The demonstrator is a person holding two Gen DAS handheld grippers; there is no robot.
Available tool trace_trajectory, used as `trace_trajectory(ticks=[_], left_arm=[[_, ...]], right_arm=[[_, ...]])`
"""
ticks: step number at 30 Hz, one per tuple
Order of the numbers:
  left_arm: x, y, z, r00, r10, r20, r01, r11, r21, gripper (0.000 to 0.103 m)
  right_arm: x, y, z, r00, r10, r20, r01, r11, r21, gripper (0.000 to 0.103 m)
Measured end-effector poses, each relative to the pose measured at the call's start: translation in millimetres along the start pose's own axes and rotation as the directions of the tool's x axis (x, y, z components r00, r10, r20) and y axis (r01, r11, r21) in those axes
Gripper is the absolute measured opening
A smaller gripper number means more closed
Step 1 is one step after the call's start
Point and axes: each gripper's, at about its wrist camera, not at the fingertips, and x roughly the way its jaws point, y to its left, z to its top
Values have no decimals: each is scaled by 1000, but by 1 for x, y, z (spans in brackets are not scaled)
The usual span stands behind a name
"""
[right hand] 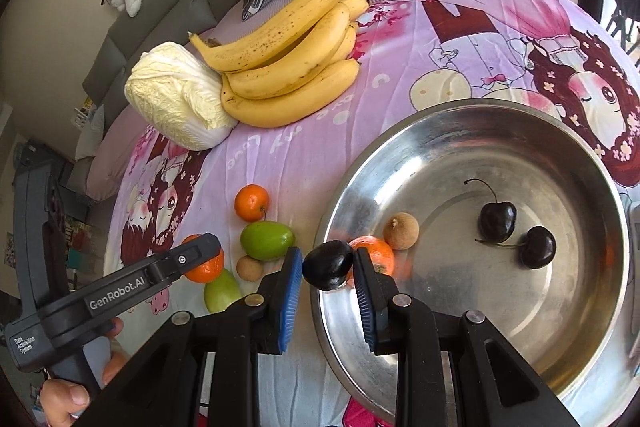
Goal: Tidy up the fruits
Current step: 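Carry the orange and cherry over the steel bowl with both tools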
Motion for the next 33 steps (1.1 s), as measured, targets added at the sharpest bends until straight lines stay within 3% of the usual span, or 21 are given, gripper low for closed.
trace_trajectory(ticks=[21, 27, 33], left_arm=[[7, -60, -25, 999, -31, -41, 37, 987, 159, 42], [13, -79, -36, 997, -33, -66, 47, 975, 218, 42], [14, -100, -46, 995, -51, -82, 72, 958, 276, 42]], right_arm=[[-21, -52, 6, 991, -120, 52, 112, 985, 130, 28], [-28, -69, 7, 975, -212, 68, 198, 965, 171, 28], [-37, -86, 7, 967, -243, 82, 220, 950, 219, 28]])
